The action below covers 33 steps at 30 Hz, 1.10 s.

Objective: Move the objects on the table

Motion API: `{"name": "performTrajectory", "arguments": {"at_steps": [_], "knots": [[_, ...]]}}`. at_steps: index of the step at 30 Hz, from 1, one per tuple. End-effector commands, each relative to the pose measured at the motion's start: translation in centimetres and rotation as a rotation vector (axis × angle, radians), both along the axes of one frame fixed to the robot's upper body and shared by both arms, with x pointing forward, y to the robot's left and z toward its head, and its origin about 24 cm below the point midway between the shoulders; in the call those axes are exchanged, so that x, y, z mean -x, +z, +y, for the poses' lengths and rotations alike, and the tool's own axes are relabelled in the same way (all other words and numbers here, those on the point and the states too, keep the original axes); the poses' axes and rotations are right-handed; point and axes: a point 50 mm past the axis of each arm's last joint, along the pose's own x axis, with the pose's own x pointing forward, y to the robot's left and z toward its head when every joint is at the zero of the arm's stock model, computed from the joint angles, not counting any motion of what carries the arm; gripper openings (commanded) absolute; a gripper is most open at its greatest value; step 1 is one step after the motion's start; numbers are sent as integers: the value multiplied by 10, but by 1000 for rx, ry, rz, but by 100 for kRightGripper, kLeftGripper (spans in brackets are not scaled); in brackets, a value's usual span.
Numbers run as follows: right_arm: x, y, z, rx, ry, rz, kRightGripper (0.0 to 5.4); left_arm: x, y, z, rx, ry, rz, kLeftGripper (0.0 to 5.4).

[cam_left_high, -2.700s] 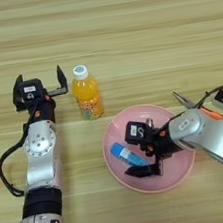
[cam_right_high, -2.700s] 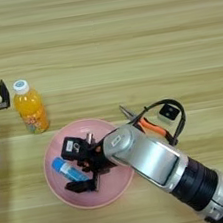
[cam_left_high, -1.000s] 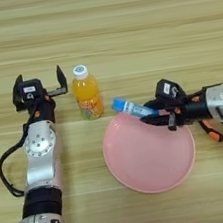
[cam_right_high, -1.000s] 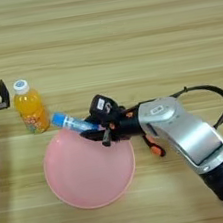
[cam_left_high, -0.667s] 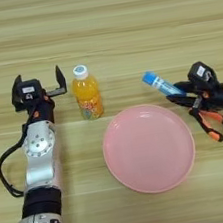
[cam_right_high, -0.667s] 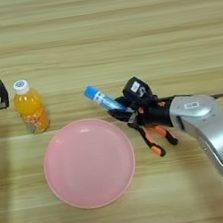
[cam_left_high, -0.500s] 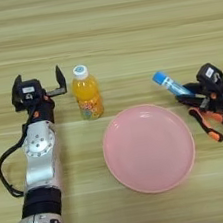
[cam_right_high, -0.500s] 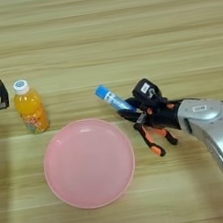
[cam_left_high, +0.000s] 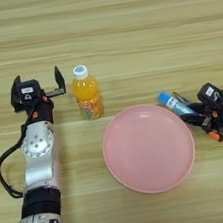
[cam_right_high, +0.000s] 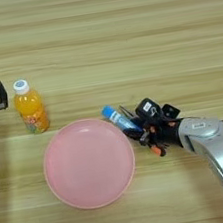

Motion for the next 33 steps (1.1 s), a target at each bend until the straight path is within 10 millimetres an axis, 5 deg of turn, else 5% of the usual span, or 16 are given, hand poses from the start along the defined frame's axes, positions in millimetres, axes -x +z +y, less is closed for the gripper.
{"name": "performTrajectory", "arguments": {"at_steps": [1, 14, 25, 33], "knots": [[2, 1, 0, -7, -3, 12, 139, -3, 2, 0, -6, -6, -7, 540], [4, -3, -2, 1, -11, 25, 139, -3, 2, 1, -5, -5, -7, 540], [2, 1, 1, -13, -9, 8, 264, -3, 1, 2, -6, -5, -5, 540], [-10, 28, 7, -98, -21, -112, 362, -3, 2, 2, -5, -6, -7, 540]]}}
